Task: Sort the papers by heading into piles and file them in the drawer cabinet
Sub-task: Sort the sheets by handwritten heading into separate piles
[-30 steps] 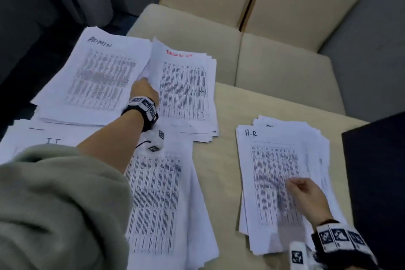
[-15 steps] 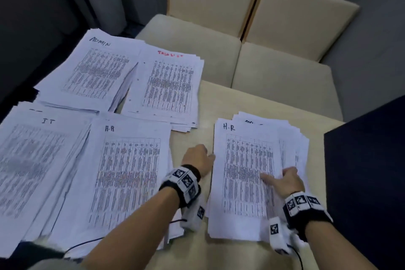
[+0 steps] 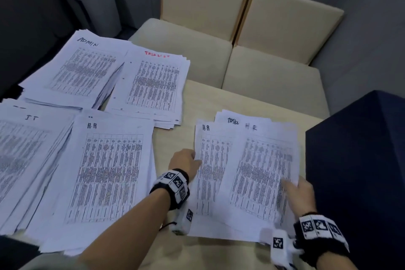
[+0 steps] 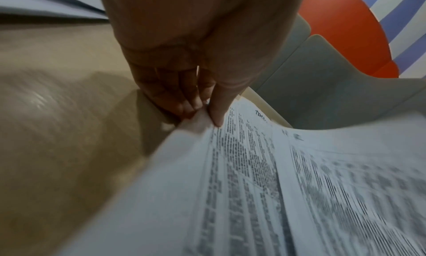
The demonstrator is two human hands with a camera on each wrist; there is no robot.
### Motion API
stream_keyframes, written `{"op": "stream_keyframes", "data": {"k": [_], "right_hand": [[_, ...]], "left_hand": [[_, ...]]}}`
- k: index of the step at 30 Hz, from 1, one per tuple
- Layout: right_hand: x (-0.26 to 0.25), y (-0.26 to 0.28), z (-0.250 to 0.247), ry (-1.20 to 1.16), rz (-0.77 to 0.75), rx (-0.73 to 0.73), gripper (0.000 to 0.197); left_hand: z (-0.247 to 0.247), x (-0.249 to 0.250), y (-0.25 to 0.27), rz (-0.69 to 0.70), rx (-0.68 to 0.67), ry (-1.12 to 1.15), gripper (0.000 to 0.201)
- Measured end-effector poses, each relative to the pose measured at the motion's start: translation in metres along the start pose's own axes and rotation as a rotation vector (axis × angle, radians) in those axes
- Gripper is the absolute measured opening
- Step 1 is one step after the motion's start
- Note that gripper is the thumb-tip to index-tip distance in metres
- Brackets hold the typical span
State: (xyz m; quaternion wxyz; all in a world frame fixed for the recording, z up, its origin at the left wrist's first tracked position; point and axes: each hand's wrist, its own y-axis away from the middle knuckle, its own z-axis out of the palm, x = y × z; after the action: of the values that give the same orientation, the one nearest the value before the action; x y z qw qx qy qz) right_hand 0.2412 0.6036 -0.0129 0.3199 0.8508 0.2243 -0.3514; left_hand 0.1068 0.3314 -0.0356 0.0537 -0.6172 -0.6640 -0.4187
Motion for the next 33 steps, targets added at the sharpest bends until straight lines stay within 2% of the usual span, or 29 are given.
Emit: {"op": "stream_keyframes", "data": {"k": [1, 3, 6, 11, 14, 18, 19, 21, 23, 25, 26, 28, 30, 31, 32, 33], "right_hand": [[0.001, 0.001, -0.005, -0.087, 0.043, 0.017, 0.024], [0.006, 0.001, -0.012, -0.232, 0.147, 0.002, 0.029], [0.013, 0.005, -0.016, -0.366, 0.263, -0.080, 0.031], [0.005, 0.014, -0.013, -0.465, 0.209, -0.274, 0.028], [-0.005, 0.021, -0.006, -0.497, 0.191, -0.364, 0.025], [-0.014, 0.025, 0.002, -0.529, 0.187, -0.324, 0.015], [-0.015, 0.026, 0.002, -0.534, 0.183, -0.308, 0.015], [-0.015, 0.027, -0.001, -0.562, 0.186, -0.282, 0.019], [-0.012, 0.027, -0.005, -0.594, 0.200, -0.237, 0.025], [-0.006, 0.022, -0.009, -0.571, 0.164, -0.168, 0.031], [-0.004, 0.020, -0.011, -0.548, 0.122, -0.133, 0.038], [0.001, 0.014, -0.014, -0.558, 0.073, -0.064, 0.061], [0.002, 0.012, -0.020, -0.626, 0.080, -0.074, 0.079], [0.001, 0.011, -0.023, -0.644, 0.092, -0.111, 0.078], [0.000, 0.012, -0.026, -0.648, 0.104, -0.164, 0.068], [-0.003, 0.012, -0.028, -0.637, 0.116, -0.213, 0.056]], "left_hand": [[-0.001, 0.000, 0.001, 0.021, 0.014, 0.029, 0.027], [-0.004, 0.001, 0.003, 0.065, 0.032, 0.099, 0.003], [-0.006, 0.005, 0.004, 0.097, 0.084, 0.211, 0.020], [-0.007, 0.018, 0.010, 0.104, 0.110, 0.346, 0.019], [-0.005, 0.023, 0.012, 0.103, 0.017, 0.552, 0.028], [-0.004, 0.031, 0.021, 0.146, -0.176, 0.669, 0.033], [-0.002, 0.032, 0.021, 0.137, -0.224, 0.704, 0.033], [0.004, 0.031, 0.015, 0.057, -0.237, 0.762, 0.032], [0.013, 0.029, 0.006, -0.002, -0.056, 0.635, 0.023], [0.017, 0.029, 0.006, -0.028, 0.111, 0.347, 0.006], [0.021, 0.027, 0.005, -0.049, 0.128, 0.220, 0.020], [0.025, 0.026, 0.007, -0.061, 0.065, 0.055, 0.041], [0.030, 0.026, 0.009, -0.050, 0.074, -0.107, 0.047], [0.032, 0.027, 0.010, -0.021, 0.127, -0.140, 0.044], [0.034, 0.029, 0.010, 0.022, 0.180, -0.100, 0.037], [0.033, 0.032, 0.010, 0.092, 0.215, 0.019, 0.029]]}}
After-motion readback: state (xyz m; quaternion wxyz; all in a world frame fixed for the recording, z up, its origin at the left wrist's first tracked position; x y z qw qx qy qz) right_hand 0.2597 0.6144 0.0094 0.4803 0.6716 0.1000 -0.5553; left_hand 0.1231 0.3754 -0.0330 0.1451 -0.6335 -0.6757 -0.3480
